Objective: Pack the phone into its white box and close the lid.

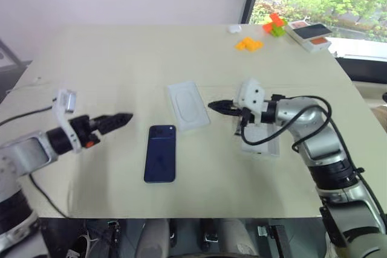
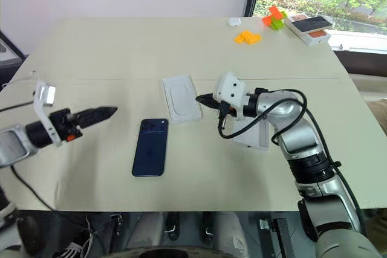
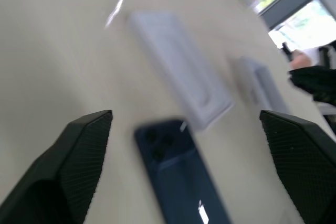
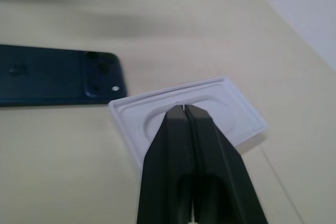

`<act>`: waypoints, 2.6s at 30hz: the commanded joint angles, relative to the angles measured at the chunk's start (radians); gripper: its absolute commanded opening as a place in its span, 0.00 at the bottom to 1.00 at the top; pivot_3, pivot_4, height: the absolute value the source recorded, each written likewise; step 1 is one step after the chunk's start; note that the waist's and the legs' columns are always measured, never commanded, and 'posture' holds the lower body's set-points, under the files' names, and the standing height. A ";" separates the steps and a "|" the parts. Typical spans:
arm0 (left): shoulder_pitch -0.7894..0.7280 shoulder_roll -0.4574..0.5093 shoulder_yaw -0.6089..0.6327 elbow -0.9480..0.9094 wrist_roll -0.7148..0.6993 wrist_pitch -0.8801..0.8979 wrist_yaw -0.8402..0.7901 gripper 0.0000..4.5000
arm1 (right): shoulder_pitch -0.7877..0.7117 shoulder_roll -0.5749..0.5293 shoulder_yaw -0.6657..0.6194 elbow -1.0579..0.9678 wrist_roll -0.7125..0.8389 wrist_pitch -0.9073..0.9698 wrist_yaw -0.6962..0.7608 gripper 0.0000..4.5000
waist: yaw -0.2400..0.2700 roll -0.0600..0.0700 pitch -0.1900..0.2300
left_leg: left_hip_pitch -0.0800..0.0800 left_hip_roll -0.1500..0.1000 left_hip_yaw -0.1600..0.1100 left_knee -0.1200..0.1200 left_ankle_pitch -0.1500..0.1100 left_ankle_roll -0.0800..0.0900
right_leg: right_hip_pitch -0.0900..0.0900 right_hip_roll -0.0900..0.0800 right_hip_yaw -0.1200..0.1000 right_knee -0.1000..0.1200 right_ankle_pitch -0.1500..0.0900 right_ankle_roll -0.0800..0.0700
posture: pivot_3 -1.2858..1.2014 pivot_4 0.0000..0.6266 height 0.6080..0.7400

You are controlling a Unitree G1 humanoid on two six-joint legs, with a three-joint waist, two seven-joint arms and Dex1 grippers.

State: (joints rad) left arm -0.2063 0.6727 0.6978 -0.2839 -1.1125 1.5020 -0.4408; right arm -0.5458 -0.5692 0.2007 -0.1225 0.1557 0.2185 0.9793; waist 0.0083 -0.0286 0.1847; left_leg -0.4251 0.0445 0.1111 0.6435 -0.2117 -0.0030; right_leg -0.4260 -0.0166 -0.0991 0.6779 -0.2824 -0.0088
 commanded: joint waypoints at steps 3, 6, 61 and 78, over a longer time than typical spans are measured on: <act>0.092 0.023 0.071 0.043 -0.109 0.083 -0.032 1.00 | 0.038 0.006 0.093 -0.078 -0.116 -0.149 -0.021 0.01 | 0.005 0.000 0.000 | 0.000 0.000 0.000 0.000 0.000 0.000 | -0.001 0.000 0.000 0.000 0.000 0.000 | 0.52 0.24 0.98; 0.071 -0.013 0.058 0.048 -0.149 0.095 0.013 1.00 | 0.061 -0.001 0.148 -0.064 -0.188 -0.237 -0.026 0.01 | 0.007 0.000 0.000 | -0.001 0.000 -0.001 0.000 -0.001 0.000 | 0.000 0.000 0.000 -0.003 0.000 0.000 | 0.52 0.24 0.98; 0.010 0.077 -0.601 0.063 -0.837 -0.310 0.863 1.00 | -0.109 0.192 0.445 0.454 -0.830 -0.756 -0.339 0.01 | -0.004 -0.009 -0.009 | 0.025 -0.002 -0.001 -0.015 0.001 -0.002 | 0.024 0.000 0.000 -0.013 -0.001 -0.003 | 0.52 0.24 0.98; 0.044 0.013 -0.568 0.040 -0.860 -0.416 0.750 1.00 | -0.099 0.201 0.436 0.453 -0.822 -0.748 -0.332 0.01 | -0.017 -0.011 -0.008 | 0.032 -0.002 -0.001 -0.021 0.000 -0.004 | 0.030 0.000 0.000 -0.016 -0.004 -0.007 | 0.52 0.24 0.98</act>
State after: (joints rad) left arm -0.1568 0.7064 0.0979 -0.2113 -1.9460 1.1013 0.3666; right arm -0.6569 -0.3867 0.6037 0.3180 -0.6539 -0.5315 0.6505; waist -0.0086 -0.0391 0.1763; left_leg -0.3927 0.0426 0.1103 0.6219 -0.2107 -0.0069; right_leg -0.3968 -0.0161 -0.0994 0.6624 -0.2870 -0.0158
